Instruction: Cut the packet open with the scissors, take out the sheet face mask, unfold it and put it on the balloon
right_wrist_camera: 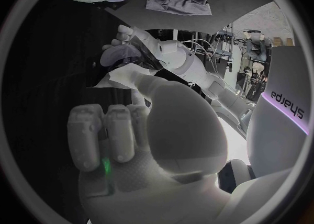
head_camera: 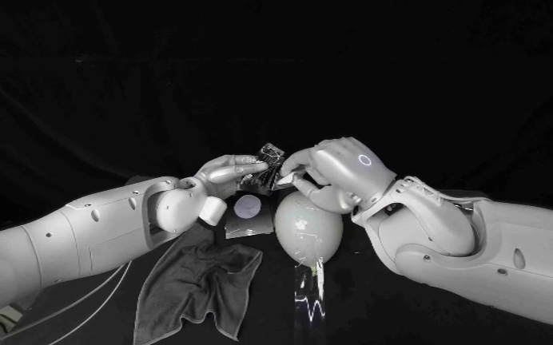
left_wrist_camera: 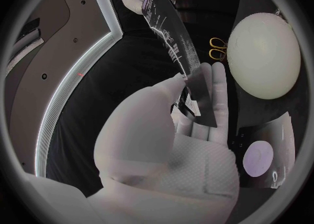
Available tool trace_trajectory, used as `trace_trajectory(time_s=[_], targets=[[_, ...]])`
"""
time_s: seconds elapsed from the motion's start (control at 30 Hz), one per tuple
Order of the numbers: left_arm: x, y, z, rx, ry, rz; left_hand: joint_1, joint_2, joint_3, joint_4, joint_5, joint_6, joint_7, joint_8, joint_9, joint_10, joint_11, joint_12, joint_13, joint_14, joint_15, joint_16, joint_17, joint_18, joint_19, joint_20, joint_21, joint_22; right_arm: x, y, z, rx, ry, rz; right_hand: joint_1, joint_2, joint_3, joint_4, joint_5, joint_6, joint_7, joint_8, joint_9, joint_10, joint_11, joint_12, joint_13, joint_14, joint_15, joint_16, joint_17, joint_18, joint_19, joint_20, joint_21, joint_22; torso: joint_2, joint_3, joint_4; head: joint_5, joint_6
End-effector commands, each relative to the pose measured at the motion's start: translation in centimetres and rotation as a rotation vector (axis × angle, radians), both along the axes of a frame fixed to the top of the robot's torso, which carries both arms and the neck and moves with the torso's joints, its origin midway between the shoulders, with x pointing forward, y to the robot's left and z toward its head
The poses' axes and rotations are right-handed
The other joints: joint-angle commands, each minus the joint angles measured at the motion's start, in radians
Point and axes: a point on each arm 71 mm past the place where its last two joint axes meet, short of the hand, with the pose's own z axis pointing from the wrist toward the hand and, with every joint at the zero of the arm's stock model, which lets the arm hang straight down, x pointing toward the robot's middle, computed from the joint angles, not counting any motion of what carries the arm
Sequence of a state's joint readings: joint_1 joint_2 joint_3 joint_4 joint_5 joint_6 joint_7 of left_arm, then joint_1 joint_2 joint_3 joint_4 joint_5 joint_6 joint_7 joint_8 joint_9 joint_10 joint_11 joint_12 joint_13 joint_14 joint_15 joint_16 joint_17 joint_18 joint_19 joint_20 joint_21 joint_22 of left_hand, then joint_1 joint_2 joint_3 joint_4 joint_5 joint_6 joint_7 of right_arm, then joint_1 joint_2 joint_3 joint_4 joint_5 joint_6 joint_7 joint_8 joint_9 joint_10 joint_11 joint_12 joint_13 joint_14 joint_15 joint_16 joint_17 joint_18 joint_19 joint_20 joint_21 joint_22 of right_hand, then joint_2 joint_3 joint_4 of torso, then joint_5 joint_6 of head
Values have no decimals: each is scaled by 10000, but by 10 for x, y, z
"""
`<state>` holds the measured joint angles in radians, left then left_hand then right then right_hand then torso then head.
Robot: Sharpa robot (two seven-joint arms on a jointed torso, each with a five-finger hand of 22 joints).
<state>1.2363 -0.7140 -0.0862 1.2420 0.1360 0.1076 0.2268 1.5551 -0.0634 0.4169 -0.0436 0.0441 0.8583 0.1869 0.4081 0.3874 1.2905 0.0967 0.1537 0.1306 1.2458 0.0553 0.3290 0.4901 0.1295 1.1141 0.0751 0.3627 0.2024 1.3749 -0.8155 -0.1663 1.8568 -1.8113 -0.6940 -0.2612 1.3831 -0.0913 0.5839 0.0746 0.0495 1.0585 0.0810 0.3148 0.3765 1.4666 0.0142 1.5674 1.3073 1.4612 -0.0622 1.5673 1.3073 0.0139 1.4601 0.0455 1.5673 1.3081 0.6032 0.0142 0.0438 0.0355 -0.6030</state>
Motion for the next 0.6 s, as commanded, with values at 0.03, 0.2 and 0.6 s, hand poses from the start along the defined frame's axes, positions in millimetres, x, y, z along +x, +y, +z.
trace_trajectory(time_s=[0.03,0.2,0.6], targets=[[-1,6,-1,24,-88,443,-75,80,581,-646,44,64,3,-60,-27,25,34,-23,25,414,-320,-62,-13,190,-115,-10,108,87,0,3,-1,-99,108,174,-115,-20,69,-11,-10,72,12,64,11,1042,-57,34,2635,1096,-45,35,2635,-139,1107,6,34,2627,1,-7,10,104,-105],[-4,18,-5,142,27,731,-285,159,697,-893,46,124,3,-102,-139,19,34,-3,80,555,-321,-272,-25,133,-431,-62,560,434,2,3,0,212,98,168,-115,-20,69,-11,-10,72,12,64,11,1042,-57,34,2635,1096,-45,35,2635,-139,1107,6,34,2627,-3,0,8,251,-183],[-20,53,-29,514,614,1383,-366,171,751,-1011,45,161,-8,-93,-173,40,23,22,114,627,-335,-335,-2,135,-538,-80,747,572,7,-3,3,1196,227,239,-110,-21,92,-26,-9,71,13,70,16,1042,-61,34,2635,1096,-46,35,2635,-139,1107,4,34,2627,-10,4,-25,843,-582]])
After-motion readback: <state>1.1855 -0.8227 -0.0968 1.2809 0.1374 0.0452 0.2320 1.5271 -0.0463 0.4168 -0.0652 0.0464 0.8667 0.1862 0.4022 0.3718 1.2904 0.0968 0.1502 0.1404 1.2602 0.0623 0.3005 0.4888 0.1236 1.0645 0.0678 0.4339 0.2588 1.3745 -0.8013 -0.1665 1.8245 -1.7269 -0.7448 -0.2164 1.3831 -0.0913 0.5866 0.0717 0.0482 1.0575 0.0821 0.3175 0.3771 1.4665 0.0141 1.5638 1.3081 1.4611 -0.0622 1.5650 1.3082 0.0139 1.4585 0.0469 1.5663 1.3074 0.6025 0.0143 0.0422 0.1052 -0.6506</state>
